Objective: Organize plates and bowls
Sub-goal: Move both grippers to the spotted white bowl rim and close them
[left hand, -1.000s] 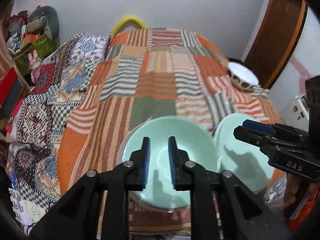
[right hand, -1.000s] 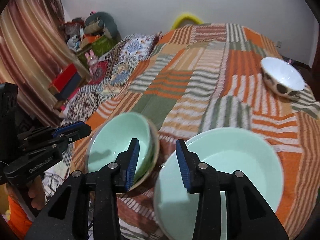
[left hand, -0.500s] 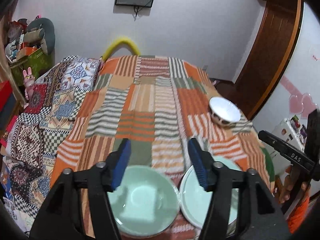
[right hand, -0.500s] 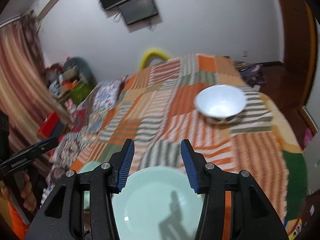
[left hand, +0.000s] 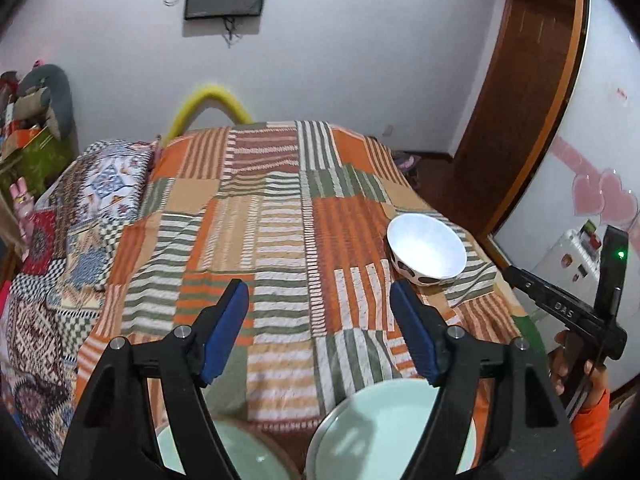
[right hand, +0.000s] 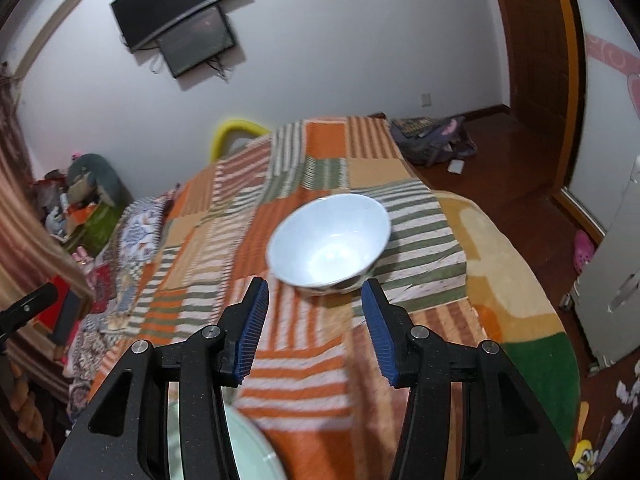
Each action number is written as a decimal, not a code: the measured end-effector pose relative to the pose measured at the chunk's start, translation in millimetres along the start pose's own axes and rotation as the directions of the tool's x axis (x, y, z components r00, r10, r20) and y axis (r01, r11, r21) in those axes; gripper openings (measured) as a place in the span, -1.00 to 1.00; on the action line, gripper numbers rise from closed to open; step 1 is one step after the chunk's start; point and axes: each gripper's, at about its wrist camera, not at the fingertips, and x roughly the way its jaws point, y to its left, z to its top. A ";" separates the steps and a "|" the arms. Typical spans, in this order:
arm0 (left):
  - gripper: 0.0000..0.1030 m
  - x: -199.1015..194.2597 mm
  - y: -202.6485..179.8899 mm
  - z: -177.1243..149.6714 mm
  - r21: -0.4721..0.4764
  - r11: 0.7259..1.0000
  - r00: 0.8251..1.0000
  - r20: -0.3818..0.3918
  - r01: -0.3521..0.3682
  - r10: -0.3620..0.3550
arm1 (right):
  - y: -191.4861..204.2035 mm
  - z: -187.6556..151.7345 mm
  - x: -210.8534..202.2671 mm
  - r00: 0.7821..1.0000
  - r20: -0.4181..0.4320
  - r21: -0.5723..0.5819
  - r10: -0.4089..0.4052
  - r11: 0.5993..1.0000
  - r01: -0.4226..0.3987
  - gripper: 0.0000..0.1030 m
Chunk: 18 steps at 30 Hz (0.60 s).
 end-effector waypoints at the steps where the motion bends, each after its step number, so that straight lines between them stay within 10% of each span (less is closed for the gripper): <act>1: 0.42 11.1 -3.4 3.1 0.010 1.000 1.000 -0.018 0.001 -0.001 | -4.4 1.9 7.7 1.000 -0.011 0.006 -0.011 1.000 0.011 -0.13; 12: 0.42 111.8 -16.6 13.6 0.069 0.996 0.977 -0.210 0.057 -0.041 | -37.0 17.5 83.9 0.990 -0.131 0.072 -0.050 0.996 0.059 -0.13; 18: 0.41 141.3 -22.9 7.9 0.100 0.992 0.964 -0.261 0.080 -0.051 | -41.4 14.1 104.8 0.980 -0.187 0.061 -0.074 0.994 0.086 -0.49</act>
